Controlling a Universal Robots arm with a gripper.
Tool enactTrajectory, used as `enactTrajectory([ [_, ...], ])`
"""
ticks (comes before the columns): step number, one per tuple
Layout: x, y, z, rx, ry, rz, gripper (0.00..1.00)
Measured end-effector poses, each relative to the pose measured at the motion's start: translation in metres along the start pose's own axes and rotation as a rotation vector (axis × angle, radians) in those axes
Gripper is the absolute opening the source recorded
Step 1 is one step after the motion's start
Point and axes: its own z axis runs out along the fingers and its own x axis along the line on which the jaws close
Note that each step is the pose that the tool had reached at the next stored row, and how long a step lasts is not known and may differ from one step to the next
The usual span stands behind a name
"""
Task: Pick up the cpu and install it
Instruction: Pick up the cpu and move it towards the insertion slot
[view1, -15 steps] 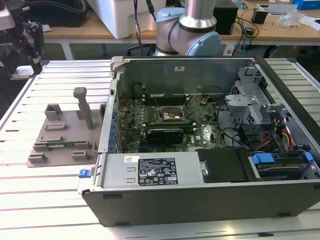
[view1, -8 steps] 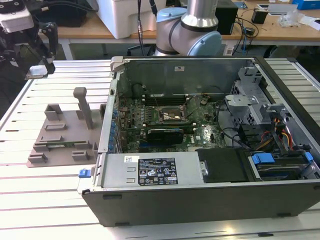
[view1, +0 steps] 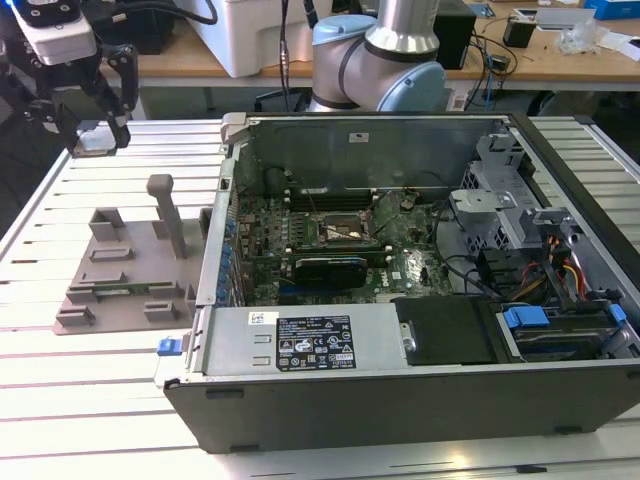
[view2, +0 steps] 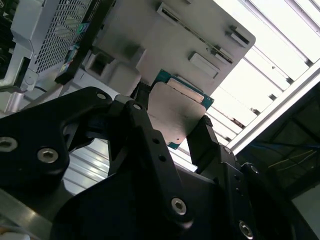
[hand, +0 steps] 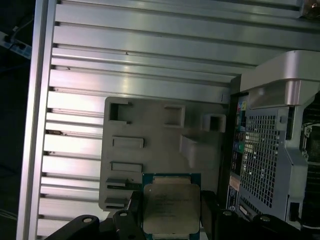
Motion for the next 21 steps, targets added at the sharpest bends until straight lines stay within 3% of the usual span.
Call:
enactTrajectory([
  [3, -0.0067, -0.0006, 0.0002, 0.0000, 0.0001, 0.000, 0.55],
  [6, -0.0193, -0.0019, 0.0005, 0.0000, 0.0003, 0.000, 0.55],
  [15, -0.0467, -0.0044, 0.0013, -0.0001, 0.0010, 0.000, 0.55],
  [21, -0.0613, -0.0057, 0.0016, 0.0000, 0.0014, 0.000, 0.55],
])
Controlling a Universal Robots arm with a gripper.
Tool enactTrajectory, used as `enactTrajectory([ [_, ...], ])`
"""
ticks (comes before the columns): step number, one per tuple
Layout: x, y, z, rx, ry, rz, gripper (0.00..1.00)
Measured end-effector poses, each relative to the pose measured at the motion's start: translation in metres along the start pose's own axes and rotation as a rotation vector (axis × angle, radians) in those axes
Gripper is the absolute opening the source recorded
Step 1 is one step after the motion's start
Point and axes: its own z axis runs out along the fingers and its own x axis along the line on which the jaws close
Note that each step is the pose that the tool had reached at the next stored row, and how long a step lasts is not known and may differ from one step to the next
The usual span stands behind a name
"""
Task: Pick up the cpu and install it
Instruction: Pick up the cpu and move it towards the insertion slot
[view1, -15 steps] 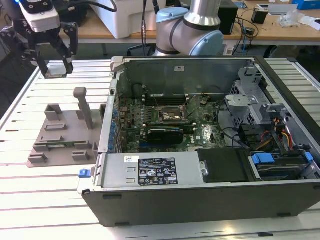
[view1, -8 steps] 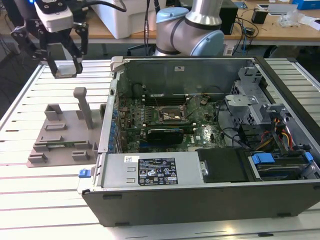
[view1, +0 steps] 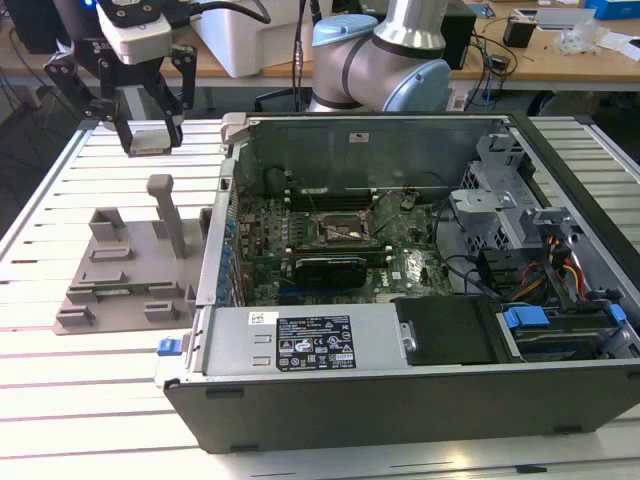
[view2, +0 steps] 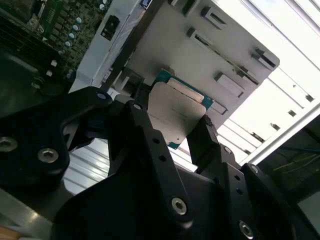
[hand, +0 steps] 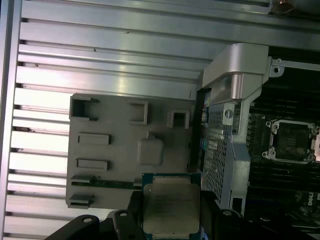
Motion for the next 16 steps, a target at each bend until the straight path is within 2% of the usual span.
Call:
enactTrajectory([
  [4, -0.0152, -0.0012, 0.0004, -0.0001, 0.0002, 0.000, 0.55],
  [11, -0.0336, -0.0023, 0.0010, -0.0002, 0.0006, 0.000, 0.55],
  [12, -0.0388, -0.0024, 0.0011, -0.0001, 0.0008, 0.000, 0.55],
  [14, -0.0441, -0.0025, 0.0011, -0.0001, 0.0010, 0.000, 0.55],
  [16, -0.0537, -0.0028, 0.0014, -0.0002, 0.0012, 0.000, 0.55],
])
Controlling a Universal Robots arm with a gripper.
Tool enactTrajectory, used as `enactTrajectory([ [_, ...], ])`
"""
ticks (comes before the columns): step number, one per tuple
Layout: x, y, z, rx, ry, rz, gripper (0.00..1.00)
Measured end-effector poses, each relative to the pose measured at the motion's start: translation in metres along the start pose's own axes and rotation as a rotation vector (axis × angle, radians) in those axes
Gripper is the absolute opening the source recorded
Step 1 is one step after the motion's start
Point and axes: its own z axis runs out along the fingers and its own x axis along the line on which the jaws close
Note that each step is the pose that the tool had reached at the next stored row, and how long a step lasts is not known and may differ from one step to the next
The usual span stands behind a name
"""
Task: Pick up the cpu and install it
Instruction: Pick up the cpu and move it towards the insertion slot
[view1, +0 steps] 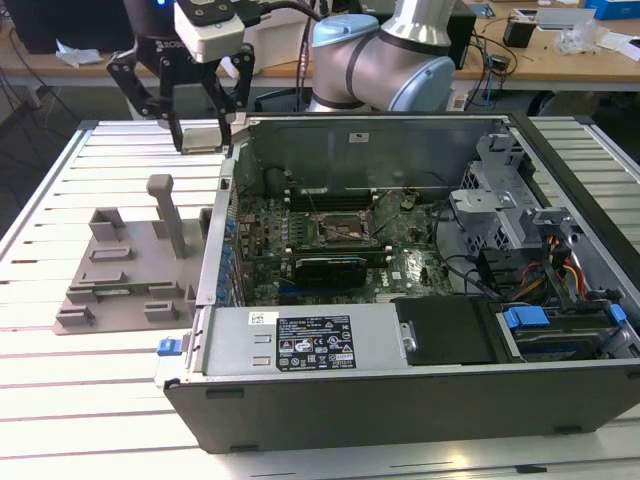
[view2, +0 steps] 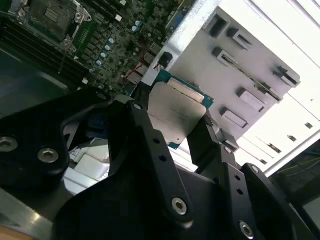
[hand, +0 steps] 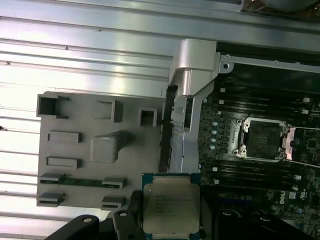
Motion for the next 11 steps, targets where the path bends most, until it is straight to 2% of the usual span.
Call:
enactTrajectory([
  [2, -0.0047, -0.0001, 0.0001, 0.0000, 0.0001, 0.000, 0.55],
  [5, -0.0170, -0.0003, 0.0004, 0.0000, 0.0003, 0.000, 0.55],
  [9, -0.0269, -0.0006, 0.0006, 0.0000, 0.0005, 0.000, 0.55],
  [11, -0.0355, -0.0006, 0.0009, 0.0000, 0.0006, 0.000, 0.55],
])
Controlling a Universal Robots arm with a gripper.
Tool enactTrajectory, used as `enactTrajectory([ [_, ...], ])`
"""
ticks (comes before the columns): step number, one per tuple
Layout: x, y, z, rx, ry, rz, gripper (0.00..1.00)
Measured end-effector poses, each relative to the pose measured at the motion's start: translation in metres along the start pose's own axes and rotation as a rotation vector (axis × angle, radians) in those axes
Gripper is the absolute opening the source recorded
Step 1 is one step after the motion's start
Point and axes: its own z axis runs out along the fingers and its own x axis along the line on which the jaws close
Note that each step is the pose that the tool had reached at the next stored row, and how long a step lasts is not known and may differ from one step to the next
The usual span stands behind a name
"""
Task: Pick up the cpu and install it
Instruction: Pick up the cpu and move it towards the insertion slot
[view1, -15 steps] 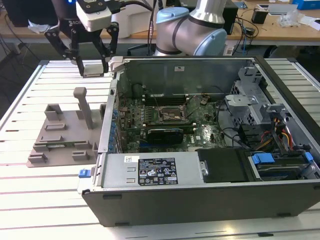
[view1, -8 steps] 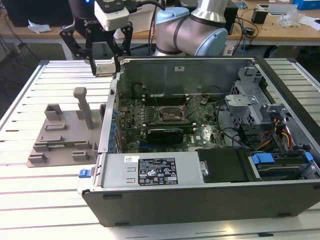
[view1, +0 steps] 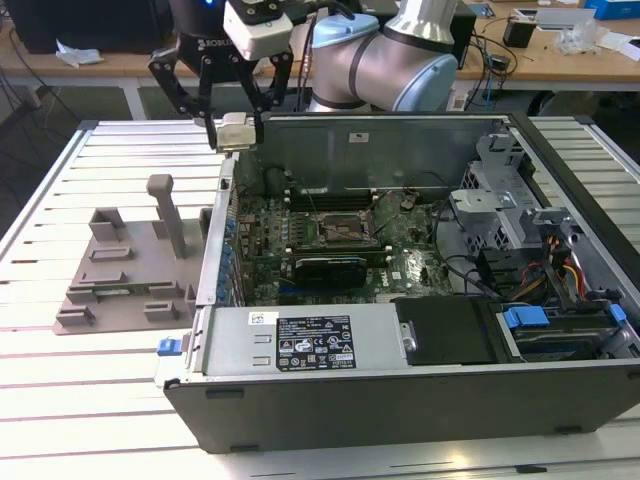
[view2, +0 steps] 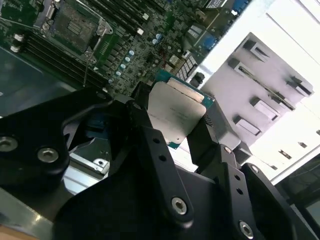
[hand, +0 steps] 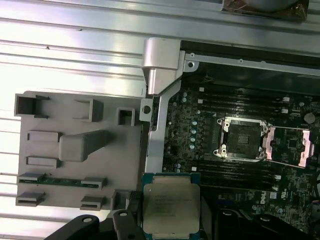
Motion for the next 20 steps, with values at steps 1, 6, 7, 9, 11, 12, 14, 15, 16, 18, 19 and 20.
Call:
enactTrajectory([
  [1, -0.0042, 0.0000, 0.0001, 0.0000, 0.0000, 0.000, 0.55],
  [6, -0.0184, 0.0001, 0.0004, 0.0000, 0.0004, 0.000, 0.55],
  [7, -0.0221, 0.0001, 0.0005, -0.0001, 0.0004, 0.000, 0.55],
  [9, -0.0267, 0.0002, 0.0007, -0.0001, 0.0004, 0.000, 0.55],
  [11, -0.0311, 0.0001, 0.0007, -0.0001, 0.0006, 0.000, 0.55],
  [12, -0.0339, 0.0001, 0.0008, -0.0001, 0.0006, 0.000, 0.55],
  [14, -0.0381, 0.0001, 0.0009, -0.0001, 0.0007, 0.000, 0.55],
  [15, -0.0415, 0.0001, 0.0010, -0.0001, 0.0008, 0.000, 0.55],
  [16, -0.0455, 0.0001, 0.0011, -0.0001, 0.0008, 0.000, 0.55],
  [18, -0.0512, 0.0001, 0.0012, -0.0001, 0.0009, 0.000, 0.55],
  [19, -0.0530, 0.0001, 0.0013, -0.0001, 0.0009, 0.000, 0.55],
  [20, -0.0567, 0.0002, 0.0014, -0.0001, 0.0010, 0.000, 0.55],
])
